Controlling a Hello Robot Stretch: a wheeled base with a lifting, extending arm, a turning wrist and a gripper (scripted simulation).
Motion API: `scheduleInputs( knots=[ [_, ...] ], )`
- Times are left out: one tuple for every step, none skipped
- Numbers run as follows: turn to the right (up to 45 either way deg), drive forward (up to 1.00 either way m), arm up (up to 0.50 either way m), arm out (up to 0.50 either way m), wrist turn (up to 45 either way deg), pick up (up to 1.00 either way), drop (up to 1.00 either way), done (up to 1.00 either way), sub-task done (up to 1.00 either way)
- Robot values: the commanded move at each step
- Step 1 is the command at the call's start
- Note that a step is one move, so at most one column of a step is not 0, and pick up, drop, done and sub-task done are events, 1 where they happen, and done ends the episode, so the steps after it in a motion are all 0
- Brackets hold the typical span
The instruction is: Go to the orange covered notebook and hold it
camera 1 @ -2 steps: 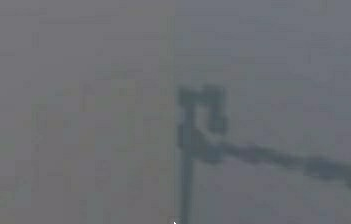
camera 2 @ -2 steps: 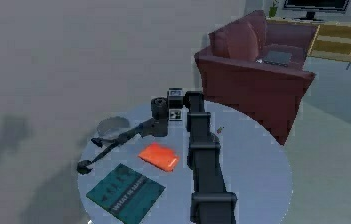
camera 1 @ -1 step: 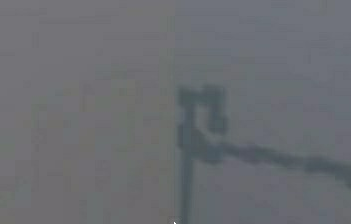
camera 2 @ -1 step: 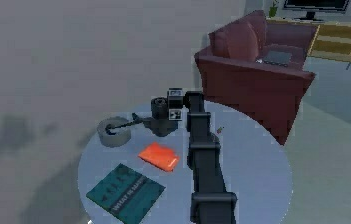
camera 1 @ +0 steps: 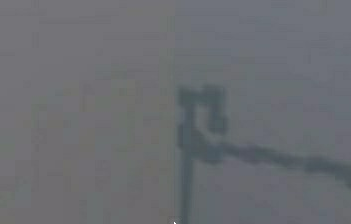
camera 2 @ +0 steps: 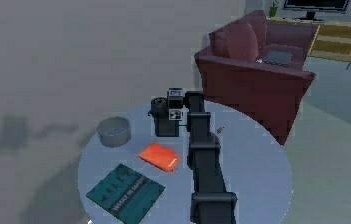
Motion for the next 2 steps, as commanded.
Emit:
scheduleInputs(
  knots=[
    [0.0, 0.0, -0.3, 0.0, 0.0, 0.0, 0.0, 0.0, 0.0],
    [0.0, 0.0, 0.0, 0.0, 0.0, 1.0, 0.0, 0.0, 0.0]
  ],
)
